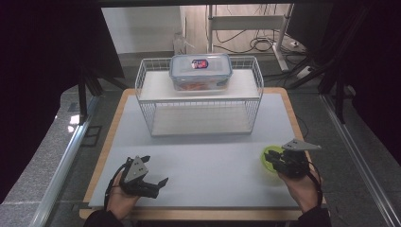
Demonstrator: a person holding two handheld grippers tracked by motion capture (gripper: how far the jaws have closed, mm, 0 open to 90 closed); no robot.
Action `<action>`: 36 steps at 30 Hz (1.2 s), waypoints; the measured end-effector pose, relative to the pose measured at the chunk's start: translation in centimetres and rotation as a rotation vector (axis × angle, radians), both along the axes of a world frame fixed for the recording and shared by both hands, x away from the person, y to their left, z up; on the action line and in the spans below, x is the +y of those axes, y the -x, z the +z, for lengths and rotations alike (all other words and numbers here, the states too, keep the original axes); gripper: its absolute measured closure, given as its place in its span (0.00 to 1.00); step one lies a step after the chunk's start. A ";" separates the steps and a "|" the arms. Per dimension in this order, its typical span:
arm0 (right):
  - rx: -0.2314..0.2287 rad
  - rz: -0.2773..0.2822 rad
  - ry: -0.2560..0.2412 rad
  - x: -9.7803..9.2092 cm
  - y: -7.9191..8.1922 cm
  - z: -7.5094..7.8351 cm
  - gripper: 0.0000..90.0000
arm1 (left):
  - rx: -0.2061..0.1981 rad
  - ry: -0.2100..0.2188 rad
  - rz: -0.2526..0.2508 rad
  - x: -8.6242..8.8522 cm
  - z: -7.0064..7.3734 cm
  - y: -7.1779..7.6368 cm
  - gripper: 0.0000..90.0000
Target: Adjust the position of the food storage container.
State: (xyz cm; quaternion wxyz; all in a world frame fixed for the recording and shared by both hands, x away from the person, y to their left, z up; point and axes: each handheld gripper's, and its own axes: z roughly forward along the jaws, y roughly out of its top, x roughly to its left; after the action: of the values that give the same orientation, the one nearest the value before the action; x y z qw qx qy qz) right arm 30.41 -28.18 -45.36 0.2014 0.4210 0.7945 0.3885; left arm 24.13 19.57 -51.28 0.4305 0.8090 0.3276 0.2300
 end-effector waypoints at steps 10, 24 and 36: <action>-0.024 -0.145 0.029 -3.5 -0.1 0.4 1.00 | 0.006 -0.008 0.003 0.0 -0.1 -0.1 0.02; 0.047 -0.276 0.058 -7.5 -0.8 -1.4 1.00 | 0.022 -0.028 0.004 -0.2 -0.3 -0.1 0.02; 0.085 -0.269 0.065 -7.1 -1.2 -2.3 1.00 | 0.029 -0.041 0.000 -0.4 -0.4 -0.2 0.02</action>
State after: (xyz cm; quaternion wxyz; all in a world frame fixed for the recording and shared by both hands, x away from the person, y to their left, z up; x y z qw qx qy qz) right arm 31.61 -35.28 -47.66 0.2314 0.5329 0.7508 0.3141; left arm 24.32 19.20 -51.73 0.4091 0.8208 0.3291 0.2249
